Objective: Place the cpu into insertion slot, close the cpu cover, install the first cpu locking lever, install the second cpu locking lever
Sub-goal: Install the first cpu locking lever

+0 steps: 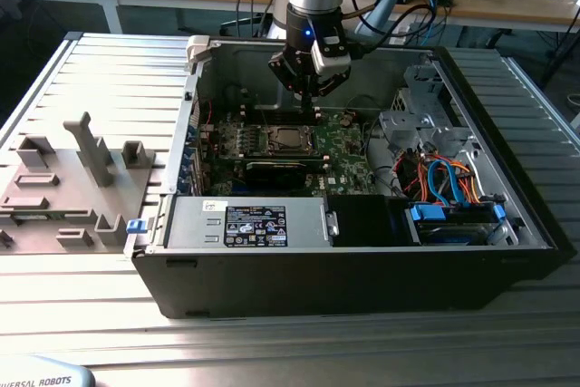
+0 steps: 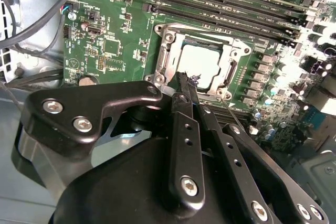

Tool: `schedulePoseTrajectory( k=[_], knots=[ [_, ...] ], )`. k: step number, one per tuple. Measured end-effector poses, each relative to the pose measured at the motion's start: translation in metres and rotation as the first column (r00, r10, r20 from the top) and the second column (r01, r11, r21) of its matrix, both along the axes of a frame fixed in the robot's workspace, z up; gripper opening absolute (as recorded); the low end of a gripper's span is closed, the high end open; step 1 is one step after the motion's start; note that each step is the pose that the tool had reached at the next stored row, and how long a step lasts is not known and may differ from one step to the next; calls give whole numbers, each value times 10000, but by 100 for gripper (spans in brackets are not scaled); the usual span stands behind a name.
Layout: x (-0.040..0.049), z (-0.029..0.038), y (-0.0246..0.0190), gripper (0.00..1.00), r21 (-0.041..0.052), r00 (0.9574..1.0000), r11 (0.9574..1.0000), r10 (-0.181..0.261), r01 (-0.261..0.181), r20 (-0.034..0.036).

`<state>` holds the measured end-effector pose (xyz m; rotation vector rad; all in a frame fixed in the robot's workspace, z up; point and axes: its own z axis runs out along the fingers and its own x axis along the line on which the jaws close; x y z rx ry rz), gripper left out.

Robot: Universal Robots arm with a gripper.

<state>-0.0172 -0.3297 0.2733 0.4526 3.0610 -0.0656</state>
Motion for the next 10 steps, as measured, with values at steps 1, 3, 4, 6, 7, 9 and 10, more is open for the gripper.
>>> schedulePoseTrajectory(
  k=[1,3,4,6,7,9,10],
  knots=[
    [0,0,0,11,0,10000,10000,21,-21,0],
    [0,0,0,11,0,10000,10000,46,-46,-1],
    [0,0,0,11,0,10000,10000,61,-61,-1],
    [0,0,0,11,0,10000,10000,90,-90,0],
    [0,0,0,11,-1,9999,9999,119,-119,-1],
    [0,0,0,11,-1,9999,9999,143,-143,-1],
    [0,0,0,11,0,9999,9999,161,-161,0]
  ],
)
